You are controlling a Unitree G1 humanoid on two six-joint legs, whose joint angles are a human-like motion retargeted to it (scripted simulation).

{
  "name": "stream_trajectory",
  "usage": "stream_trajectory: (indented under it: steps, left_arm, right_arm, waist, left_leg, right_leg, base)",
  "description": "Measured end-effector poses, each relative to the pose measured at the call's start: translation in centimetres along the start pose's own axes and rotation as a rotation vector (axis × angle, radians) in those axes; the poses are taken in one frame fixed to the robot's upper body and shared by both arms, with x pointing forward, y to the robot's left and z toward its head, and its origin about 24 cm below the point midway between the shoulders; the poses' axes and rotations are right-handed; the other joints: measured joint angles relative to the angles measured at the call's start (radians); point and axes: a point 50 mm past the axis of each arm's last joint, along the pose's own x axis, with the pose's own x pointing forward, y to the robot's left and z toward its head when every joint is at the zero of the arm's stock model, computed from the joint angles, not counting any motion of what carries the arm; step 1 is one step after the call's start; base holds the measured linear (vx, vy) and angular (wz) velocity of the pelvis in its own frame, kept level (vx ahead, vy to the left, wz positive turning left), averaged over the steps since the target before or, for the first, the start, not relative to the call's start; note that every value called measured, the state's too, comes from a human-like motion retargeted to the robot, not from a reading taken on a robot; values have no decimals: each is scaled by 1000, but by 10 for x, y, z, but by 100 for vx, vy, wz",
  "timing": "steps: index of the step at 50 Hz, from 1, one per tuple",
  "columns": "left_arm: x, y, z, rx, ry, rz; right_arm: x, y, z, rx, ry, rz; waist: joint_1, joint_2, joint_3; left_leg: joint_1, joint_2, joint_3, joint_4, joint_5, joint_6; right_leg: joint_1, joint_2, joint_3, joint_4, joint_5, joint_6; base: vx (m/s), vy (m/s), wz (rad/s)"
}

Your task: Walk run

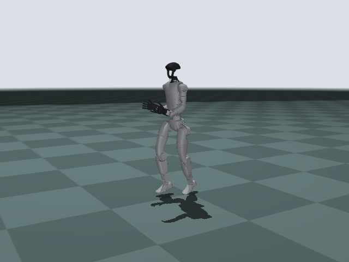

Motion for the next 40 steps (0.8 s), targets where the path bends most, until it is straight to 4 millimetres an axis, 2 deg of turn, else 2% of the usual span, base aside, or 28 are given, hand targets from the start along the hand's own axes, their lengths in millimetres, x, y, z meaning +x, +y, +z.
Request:
stream_trajectory:
  steps: [2,3,5,6,7,8,10,12,13,15,18,20,21,22,23,24,25,26,27,28,30,32,34,35,37,40]
  left_arm:
    - [-2,0,3,18,-6,-62]
    - [-4,4,4,47,-3,-99]
    - [-9,10,7,119,7,-164]
    - [-13,11,6,150,21,-189]
    - [-18,13,4,182,42,-210]
    - [-28,17,-1,215,79,-223]
    - [-61,19,-18,232,209,-267]
    - [-86,12,-29,185,296,-271]
    - [-100,11,-33,161,338,-247]
    - [-131,14,-37,136,430,-200]
    - [-171,29,-35,151,551,-112]
    - [-186,37,-33,167,610,-59]
    - [-187,39,-34,170,617,-44]
    - [-185,41,-34,173,617,-30]
    - [-181,42,-33,178,602,-17]
    - [-172,43,-33,187,575,-14]
    - [-160,44,-33,198,542,-16]
    - [-147,44,-32,210,502,-24]
    - [-136,42,-31,218,469,-36]
    - [-129,38,-30,219,447,-55]
    - [-92,33,-32,175,334,-49]
    - [-54,30,-31,67,228,-48]
    - [-26,6,-25,-50,135,-100]
    - [-14,-3,-18,-93,85,-124]
    - [5,-8,-4,-103,2,-168]
    - [12,-7,9,-33,-52,-248]
  right_arm:
    - [8,-4,-1,-8,-15,8]
    - [16,-3,0,2,-34,15]
    - [39,2,7,40,-107,39]
    - [52,2,13,58,-156,40]
    - [63,2,20,78,-201,43]
    - [71,4,26,103,-239,47]
    - [84,-6,36,107,-310,17]
    - [100,-18,43,112,-373,-21]
    - [105,-17,46,124,-395,-20]
    - [109,-21,52,123,-436,-51]
    - [107,-27,58,71,-473,-77]
    - [103,-31,58,35,-465,-81]
    - [100,-33,57,21,-452,-90]
    - [96,-35,57,11,-440,-97]
    - [93,-35,56,11,-430,-103]
    - [91,-36,56,14,-425,-113]
    - [90,-38,56,20,-423,-126]
    - [90,-39,56,26,-424,-132]
    - [89,-42,56,29,-422,-138]
    - [84,-47,54,24,-414,-143]
    - [80,-48,51,71,-417,-140]
    - [80,-41,42,127,-380,-114]
    - [78,-39,37,134,-346,-75]
    - [76,-39,36,131,-330,-50]
    - [73,-40,35,111,-315,-18]
    - [69,-39,33,72,-290,41]
  waist:
    - [-46,12,-6]
    - [-61,18,-3]
    - [-62,0,17]
    - [-66,-8,42]
    - [-65,-10,60]
    - [-57,3,62]
    - [-44,17,47]
    - [-1,-24,36]
    - [46,-57,27]
    - [125,-85,22]
    - [198,-131,31]
    - [259,-156,31]
    - [284,-163,35]
    - [310,-174,44]
    - [337,-195,62]
    - [337,-208,83]
    - [323,-216,106]
    - [281,-245,107]
    - [241,-261,103]
    - [206,-250,87]
    - [152,-149,57]
    - [161,-103,34]
    - [175,-77,13]
    - [167,-65,10]
    - [109,-31,2]
    - [28,-1,-22]
  left_leg:
    - [83,1,15,-47,239,-85]
    - [121,2,3,-60,347,-129]
    - [167,-37,-32,-19,510,-236]
    - [137,-46,-8,147,511,-236]
    - [104,-47,10,301,512,-236]
    - [63,-30,18,433,512,-234]
    - [-21,-14,-4,612,448,-160]
    - [-166,19,60,770,275,-70]
    - [-225,-8,118,771,213,-17]
    - [-351,-10,145,728,89,49]
    - [-502,-10,158,506,2,112]
    - [-529,-28,207,223,-16,181]
    - [-514,-52,193,80,-49,193]
    - [-498,-73,181,-37,-83,186]
    - [-479,-90,173,-105,-119,139]
    - [-461,-115,144,-131,-83,134]
    - [-444,-144,104,-135,-11,150]
    - [-426,-197,127,-93,-63,232]
    - [-404,-233,127,-37,-120,284]
    - [-376,-237,78,47,-188,274]
    - [-418,-188,-167,206,-285,177]
    - [-347,-70,-53,249,-383,158]
    - [-239,-11,0,189,-392,134]
    - [-191,-13,-10,153,-374,122]
    - [-92,-25,-28,60,-252,89]
    - [51,-14,14,-54,47,-27]
  right_leg:
    - [-16,-14,32,-222,-47,-10]
    - [-8,5,100,-319,-73,-9]
    - [11,-11,163,-404,-35,-58]
    - [29,-13,146,-351,38,-95]
    - [43,2,143,-284,54,-141]
    - [51,53,167,-186,-41,-204]
    - [87,62,180,-61,-155,-224]
    - [164,32,179,-52,-212,-224]
    - [210,26,219,-71,-218,-224]
    - [315,50,261,-148,-179,-224]
    - [465,68,211,-290,57,-199]
    - [562,82,224,-355,260,-148]
    - [603,83,200,-372,369,-116]
    - [638,72,174,-355,453,-79]
    - [658,38,148,-272,490,-30]
    - [660,25,145,-148,502,27]
    - [653,21,153,-4,502,89]
    - [616,12,145,156,502,140]
    - [587,22,126,278,502,170]
    - [572,67,89,326,502,157]
    - [457,198,72,347,502,123]
    - [338,229,137,401,366,122]
    - [238,205,149,365,224,70]
    - [181,180,148,337,156,44]
    - [90,91,103,196,104,32]
    - [6,-15,30,-101,28,-14]
  base:
    - [159,-43,42]
    - [154,-49,-18]
    - [141,-37,-68]
    - [138,-21,-63]
    - [179,-38,-57]
    - [221,-68,-32]
    - [217,-76,48]
    - [156,-35,0]
    - [159,-26,-116]
    - [167,-38,-103]
    - [170,-50,-32]
    - [168,-39,-71]
    - [168,-37,-58]
    - [174,-38,-73]
    - [180,-40,-48]
    - [180,-42,7]
    - [165,-52,113]
    - [173,-56,169]
    - [222,-50,195]
    - [240,-44,149]
    - [184,-52,43]
    - [133,-53,-75]
    - [161,-44,-71]
    - [146,-40,-2]
    - [151,-39,43]
    - [158,-36,38]
